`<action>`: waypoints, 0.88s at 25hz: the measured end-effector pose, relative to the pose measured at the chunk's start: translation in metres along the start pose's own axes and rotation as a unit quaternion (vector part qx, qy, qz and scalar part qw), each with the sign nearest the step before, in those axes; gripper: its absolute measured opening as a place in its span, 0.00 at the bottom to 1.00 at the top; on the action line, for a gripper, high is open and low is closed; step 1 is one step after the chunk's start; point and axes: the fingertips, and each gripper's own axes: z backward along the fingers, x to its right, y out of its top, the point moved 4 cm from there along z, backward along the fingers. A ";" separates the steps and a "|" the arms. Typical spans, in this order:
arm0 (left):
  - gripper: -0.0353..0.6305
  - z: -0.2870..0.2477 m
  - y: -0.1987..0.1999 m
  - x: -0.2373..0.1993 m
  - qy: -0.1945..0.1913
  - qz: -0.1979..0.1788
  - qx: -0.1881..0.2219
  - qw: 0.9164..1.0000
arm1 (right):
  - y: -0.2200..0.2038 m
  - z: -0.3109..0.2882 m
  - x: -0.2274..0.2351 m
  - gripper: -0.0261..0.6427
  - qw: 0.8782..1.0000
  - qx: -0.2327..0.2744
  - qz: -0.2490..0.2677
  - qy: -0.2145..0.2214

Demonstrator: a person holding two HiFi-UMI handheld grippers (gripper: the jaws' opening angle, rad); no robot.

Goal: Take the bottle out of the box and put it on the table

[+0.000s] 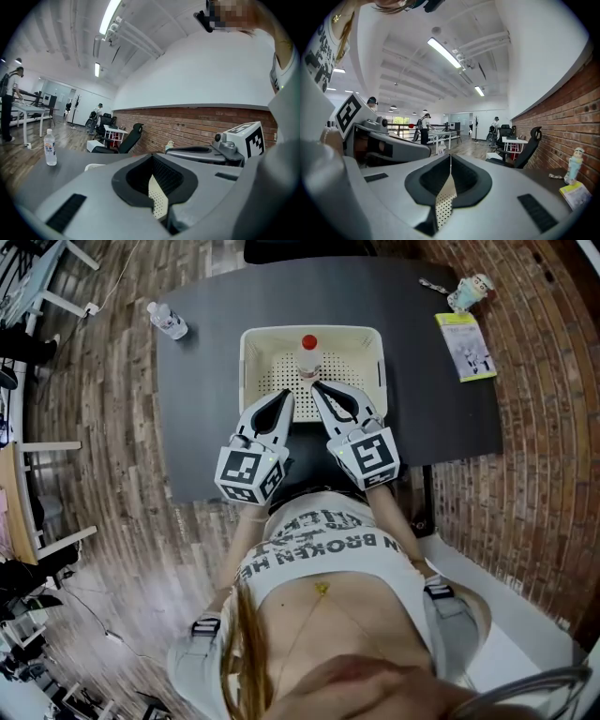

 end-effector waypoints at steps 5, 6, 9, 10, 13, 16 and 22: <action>0.06 -0.005 -0.002 0.005 0.013 0.004 -0.002 1.000 | -0.004 0.002 0.007 0.06 1.000 -0.002 -0.002 0.012; 0.06 -0.006 -0.002 0.005 0.014 0.004 -0.002 1.000 | -0.005 0.001 0.008 0.06 1.000 -0.003 -0.002 0.014; 0.06 -0.007 -0.003 0.006 0.018 0.005 -0.003 1.000 | -0.007 -0.002 0.010 0.06 1.000 -0.005 -0.003 0.020; 0.06 -0.006 -0.003 0.006 0.019 0.006 -0.003 1.000 | -0.008 -0.004 0.010 0.06 1.000 -0.006 -0.002 0.023; 0.06 -0.004 -0.003 0.006 0.023 0.006 -0.004 1.000 | -0.011 -0.010 0.011 0.06 1.000 -0.011 0.001 0.028; 0.06 -0.002 -0.006 0.005 0.028 0.010 -0.008 1.000 | -0.021 -0.016 0.014 0.06 0.999 -0.022 0.009 0.027; 0.06 0.004 -0.013 0.002 0.040 0.020 -0.018 0.999 | -0.033 -0.036 0.025 0.06 0.999 -0.036 0.022 0.023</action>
